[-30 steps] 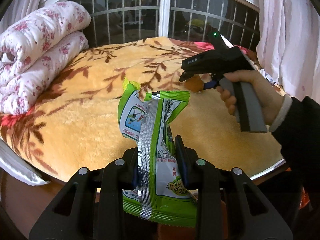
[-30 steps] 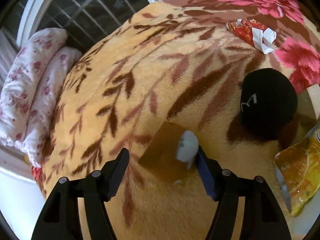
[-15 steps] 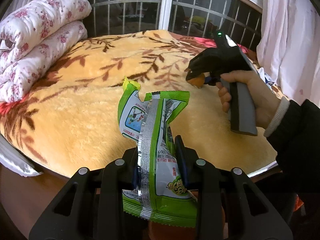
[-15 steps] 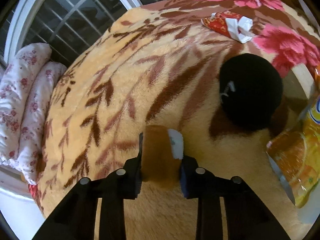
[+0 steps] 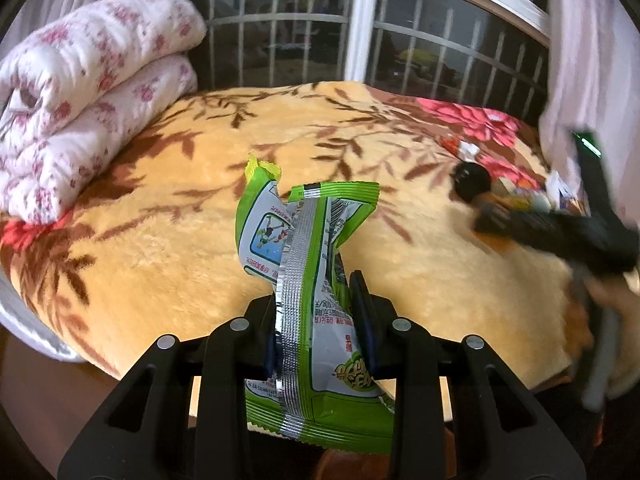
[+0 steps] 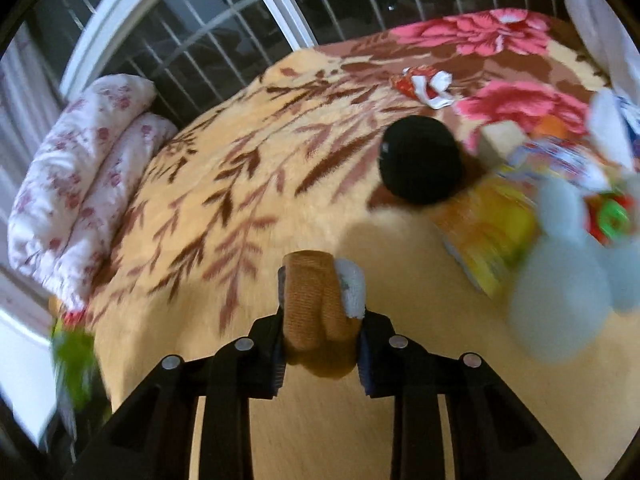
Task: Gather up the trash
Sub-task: 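Carry green bag and brown scrap to the orange bucket and release both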
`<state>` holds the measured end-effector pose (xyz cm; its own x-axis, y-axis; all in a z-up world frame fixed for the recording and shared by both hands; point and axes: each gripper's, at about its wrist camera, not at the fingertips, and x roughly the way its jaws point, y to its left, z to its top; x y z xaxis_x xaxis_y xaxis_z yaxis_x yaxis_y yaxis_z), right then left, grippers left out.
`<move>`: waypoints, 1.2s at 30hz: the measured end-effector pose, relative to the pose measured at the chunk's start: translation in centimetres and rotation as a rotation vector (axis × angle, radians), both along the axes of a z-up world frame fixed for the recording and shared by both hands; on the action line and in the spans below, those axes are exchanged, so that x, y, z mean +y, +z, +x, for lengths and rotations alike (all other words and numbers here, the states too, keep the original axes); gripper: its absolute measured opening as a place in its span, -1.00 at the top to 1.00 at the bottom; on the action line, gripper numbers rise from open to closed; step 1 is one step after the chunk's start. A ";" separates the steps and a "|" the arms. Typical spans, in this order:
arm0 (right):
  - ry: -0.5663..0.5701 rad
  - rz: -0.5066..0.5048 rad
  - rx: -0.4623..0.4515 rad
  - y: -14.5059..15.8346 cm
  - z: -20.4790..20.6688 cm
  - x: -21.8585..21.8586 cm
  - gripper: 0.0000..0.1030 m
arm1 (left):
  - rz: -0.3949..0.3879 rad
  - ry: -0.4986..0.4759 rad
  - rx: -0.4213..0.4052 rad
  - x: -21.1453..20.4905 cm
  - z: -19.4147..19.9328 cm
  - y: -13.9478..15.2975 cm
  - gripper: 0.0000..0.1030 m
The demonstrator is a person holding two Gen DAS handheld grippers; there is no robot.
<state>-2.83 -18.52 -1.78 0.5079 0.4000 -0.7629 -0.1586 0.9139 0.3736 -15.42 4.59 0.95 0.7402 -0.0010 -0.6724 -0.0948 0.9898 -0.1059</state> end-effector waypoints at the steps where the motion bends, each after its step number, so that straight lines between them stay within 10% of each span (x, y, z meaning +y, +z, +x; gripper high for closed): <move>1: 0.008 0.002 -0.014 0.2 -1.1 -0.5 0.46 | -0.007 0.011 0.001 0.3 0.1 0.1 0.42; 19: 0.153 -0.067 -0.133 -2.2 -22.1 -6.0 0.46 | 0.035 -0.172 0.085 -7.0 -8.5 -2.5 0.42; 36: 0.299 -0.094 0.090 -10.4 -25.0 -4.7 0.45 | 0.176 -0.432 0.361 -9.3 -12.1 -13.2 0.41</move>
<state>-27.82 -23.27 -12.22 0.3076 0.4467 -0.8401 -0.3953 0.8631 0.3142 -27.56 -4.75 -12.25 0.4219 -0.1171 -0.8991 0.3209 0.9467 0.0272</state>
